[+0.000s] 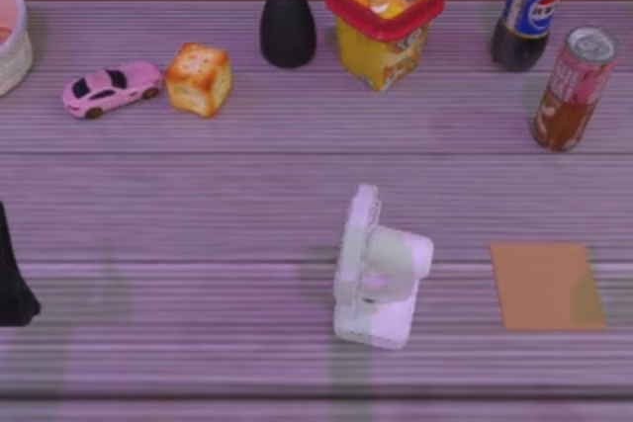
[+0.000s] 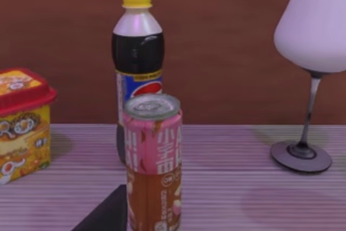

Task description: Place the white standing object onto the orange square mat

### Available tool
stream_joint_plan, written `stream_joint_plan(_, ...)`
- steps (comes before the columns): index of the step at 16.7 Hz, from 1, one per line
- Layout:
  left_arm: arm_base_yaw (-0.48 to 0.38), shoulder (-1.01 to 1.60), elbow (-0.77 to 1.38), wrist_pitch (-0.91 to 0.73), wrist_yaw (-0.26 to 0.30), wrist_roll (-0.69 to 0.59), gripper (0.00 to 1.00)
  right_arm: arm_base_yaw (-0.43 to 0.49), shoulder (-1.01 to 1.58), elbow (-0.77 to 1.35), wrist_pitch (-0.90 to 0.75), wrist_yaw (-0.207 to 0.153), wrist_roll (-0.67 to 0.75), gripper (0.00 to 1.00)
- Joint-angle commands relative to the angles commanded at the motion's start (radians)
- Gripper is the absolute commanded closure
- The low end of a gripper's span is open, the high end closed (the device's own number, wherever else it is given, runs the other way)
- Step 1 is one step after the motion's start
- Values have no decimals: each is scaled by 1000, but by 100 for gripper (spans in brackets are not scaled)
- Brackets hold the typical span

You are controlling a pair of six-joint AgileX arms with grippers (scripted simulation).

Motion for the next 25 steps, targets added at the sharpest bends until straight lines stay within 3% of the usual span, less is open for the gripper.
stream_joint_plan(4, 0, 0, 0, 0, 0, 0, 0, 15, 30, 28, -29, 0, 17, 0)
stream_joint_plan(9, 0, 0, 0, 0, 0, 0, 0, 119, 291, 281, -239, 1, 151, 0)
stream_joint_plan(25, 0, 0, 0, 0, 0, 0, 0, 659, 1906, 1831, -1289, 4, 875, 0)
